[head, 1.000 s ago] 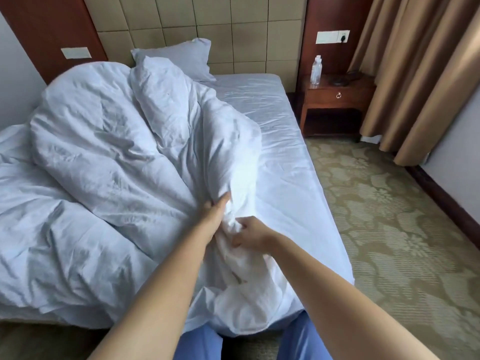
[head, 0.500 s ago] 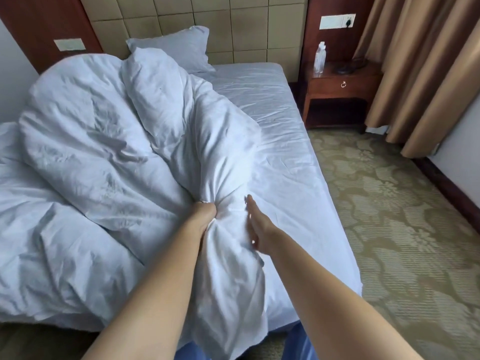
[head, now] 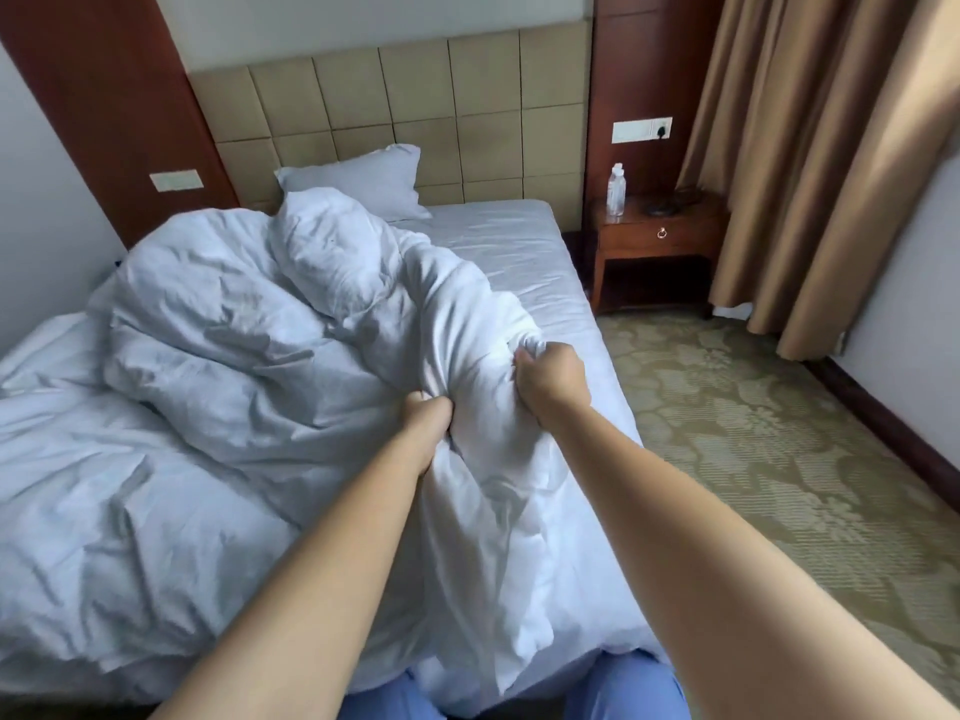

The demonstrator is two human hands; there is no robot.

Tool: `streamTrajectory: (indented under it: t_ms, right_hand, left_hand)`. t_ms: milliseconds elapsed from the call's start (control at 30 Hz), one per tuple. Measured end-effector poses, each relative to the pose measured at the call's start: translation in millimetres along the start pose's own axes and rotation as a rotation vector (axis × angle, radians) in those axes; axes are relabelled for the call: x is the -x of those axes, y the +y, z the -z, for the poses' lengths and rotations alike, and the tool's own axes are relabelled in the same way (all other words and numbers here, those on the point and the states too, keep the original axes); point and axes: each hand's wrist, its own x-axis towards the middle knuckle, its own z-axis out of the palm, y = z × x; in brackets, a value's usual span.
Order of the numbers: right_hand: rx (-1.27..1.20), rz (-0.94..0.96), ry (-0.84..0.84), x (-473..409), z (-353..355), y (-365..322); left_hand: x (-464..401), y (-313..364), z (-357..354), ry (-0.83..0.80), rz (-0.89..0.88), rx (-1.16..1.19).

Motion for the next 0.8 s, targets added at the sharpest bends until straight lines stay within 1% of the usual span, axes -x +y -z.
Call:
streamTrajectory:
  t_ms: [67,133,167,233,300,333,367,400,433,500,533,567,633,667,733,800]
  right_hand:
    - [0.235,0.162,0.11,6.4,22.1,-13.9]
    - [0.398,0.288,0.229,13.1,42.7,-21.0]
    - [0.439,0.307,0.293,13.9,54.3,-21.7]
    - [0.473,0.346,0.421,11.7,79.3,-19.5]
    - [0.504,0.415,0.46,10.0,91.1,-12.6]
    - [0.505,0.423,0.439,11.6,88.7,-7.2]
    - [0.501,0.404,0.387,15.1,79.7,2.2]
    - [0.504,0.357,0.3,20.4,67.8,15.3]
    - [0.517,0.292,0.176,27.0,55.0,31.9]
    - [0.545,0.176,-0.087,39.2,33.9,69.2]
    - [0.544,0.144,-0.177,42.6,28.8,84.4]
    - [0.534,0.131,-0.226,43.4,26.2,95.6]
    - [0.479,0.134,-0.303,41.9,23.4,104.5]
    - [0.434,0.118,-0.372,42.4,20.9,104.4]
    - [0.383,0.049,-0.567,49.4,14.9,99.6]
    - [0.431,-0.017,-0.775,57.8,9.6,95.3]
  left_hand:
    - [3.8,17.6,-1.0,-0.024,-0.042,0.021]
    - [8.3,26.1,0.3,-0.056,-0.037,-0.036]
    - [11.3,25.3,-0.2,-0.098,-0.011,-0.068]
    - [28.1,24.7,-6.3,-0.235,0.044,-0.132]
    - [42.1,20.4,-23.2,-0.387,0.03,-0.19]
    - [47.2,16.8,-33.9,-0.421,0.001,-0.207]
    - [49.3,12.0,-44.4,-0.419,-0.031,-0.217]
    - [48.0,5.2,-54.0,-0.405,-0.053,-0.235]
    - [47.9,-0.3,-61.0,-0.391,-0.045,-0.261]
    - [40.3,-12.1,-65.0,-0.327,-0.002,-0.295]
    - [34.5,-18.2,-62.4,-0.283,0.039,-0.268]
    - [26.7,-24.5,-59.1,-0.238,0.07,-0.217]
    - [13.2,-33.5,-50.7,-0.147,0.089,-0.14]
    - [9.9,-34.0,-47.7,-0.101,0.075,-0.132]
    - [8.8,-34.1,-43.7,-0.049,0.055,-0.161]
    - [8.5,-39.4,-41.7,-0.013,0.068,-0.264]
